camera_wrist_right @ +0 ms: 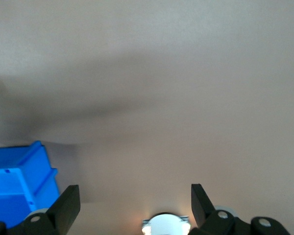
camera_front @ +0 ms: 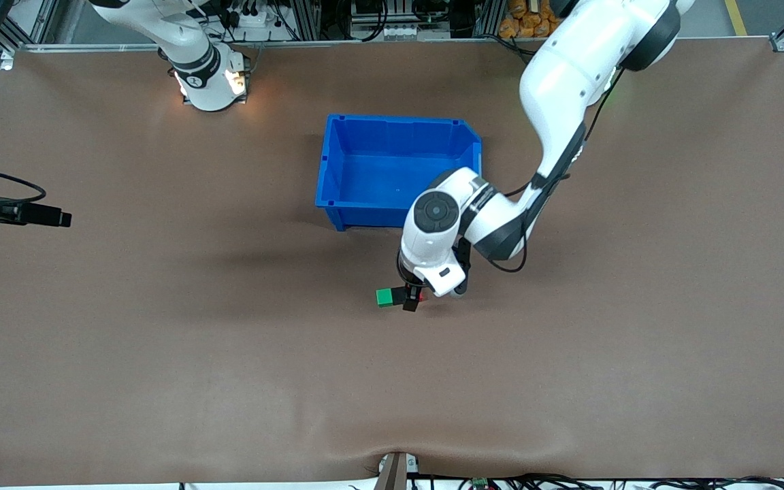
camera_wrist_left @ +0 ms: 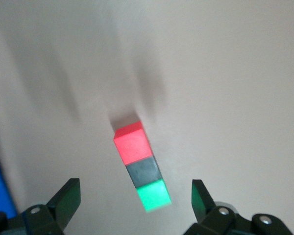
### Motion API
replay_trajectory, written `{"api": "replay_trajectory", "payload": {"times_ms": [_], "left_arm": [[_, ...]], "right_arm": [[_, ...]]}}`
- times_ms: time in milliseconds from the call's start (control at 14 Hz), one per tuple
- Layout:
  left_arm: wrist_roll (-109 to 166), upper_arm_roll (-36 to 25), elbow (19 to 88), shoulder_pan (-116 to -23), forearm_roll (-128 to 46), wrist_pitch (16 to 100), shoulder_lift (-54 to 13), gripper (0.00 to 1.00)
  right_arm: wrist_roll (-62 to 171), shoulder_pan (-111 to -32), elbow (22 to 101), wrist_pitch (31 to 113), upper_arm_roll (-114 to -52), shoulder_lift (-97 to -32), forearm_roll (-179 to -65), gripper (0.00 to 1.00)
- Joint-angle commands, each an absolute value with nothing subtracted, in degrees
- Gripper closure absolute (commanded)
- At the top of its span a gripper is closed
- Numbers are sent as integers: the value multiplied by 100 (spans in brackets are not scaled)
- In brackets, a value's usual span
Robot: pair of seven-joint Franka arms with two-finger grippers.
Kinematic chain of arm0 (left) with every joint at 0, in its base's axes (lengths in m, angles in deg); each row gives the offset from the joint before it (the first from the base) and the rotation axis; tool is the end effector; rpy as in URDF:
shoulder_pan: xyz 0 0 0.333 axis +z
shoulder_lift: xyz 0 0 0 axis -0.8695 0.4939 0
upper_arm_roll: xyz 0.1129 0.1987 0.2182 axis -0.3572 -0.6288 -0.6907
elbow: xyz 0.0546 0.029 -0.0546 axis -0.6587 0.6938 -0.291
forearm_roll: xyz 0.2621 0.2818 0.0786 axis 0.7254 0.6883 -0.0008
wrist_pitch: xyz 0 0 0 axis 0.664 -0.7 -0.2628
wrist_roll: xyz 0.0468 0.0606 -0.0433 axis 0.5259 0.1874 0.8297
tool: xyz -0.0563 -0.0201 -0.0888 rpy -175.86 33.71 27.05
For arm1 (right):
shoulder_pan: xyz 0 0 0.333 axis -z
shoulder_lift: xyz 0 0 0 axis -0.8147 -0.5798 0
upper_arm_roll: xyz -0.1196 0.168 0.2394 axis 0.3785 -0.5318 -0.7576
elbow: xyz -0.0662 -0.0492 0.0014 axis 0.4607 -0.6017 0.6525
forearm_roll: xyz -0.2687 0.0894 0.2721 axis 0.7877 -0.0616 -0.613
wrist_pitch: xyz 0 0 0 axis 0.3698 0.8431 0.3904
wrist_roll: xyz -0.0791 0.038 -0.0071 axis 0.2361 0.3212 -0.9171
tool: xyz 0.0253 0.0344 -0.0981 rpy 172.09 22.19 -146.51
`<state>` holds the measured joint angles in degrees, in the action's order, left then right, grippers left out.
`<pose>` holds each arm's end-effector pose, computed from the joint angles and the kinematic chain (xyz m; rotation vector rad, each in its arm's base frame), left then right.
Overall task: Attach green and red cubes to black cube
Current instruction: 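Open the left gripper off the red cube and raise it back to rest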
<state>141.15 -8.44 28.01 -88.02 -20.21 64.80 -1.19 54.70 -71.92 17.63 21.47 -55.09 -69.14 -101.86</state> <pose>0.5912 -0.4696 0.2949 2.4038 1.8474 0.0184 0.6336 -0.0286 0.5996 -3.0616 0.1205 0.3933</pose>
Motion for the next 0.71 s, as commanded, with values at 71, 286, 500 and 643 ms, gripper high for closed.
{"api": "replay_trajectory", "payload": {"times_ms": [71, 286, 500, 643], "left_arm": [[12880, -791, 2985, -8607, -1977, 5083, -1149, 0], [11413, -765, 3003, -8204, -2169, 4105, -1966, 0], [10097, -774, 3003, -7905, -2169, 3331, -2669, 0], [8971, -791, 3003, -7493, -2257, 3083, -3057, 0]], "right_arm": [[4938, -6056, 1822, 2153, -6316, -6194, -10371, 0], [4901, -6158, 2077, 2214, -6491, -5886, -10097, 0], [4981, -6106, 3582, 3053, -6983, -4931, -9725, 0], [5759, -5967, 4936, 3871, -7850, -3922, -9051, 0]]}}
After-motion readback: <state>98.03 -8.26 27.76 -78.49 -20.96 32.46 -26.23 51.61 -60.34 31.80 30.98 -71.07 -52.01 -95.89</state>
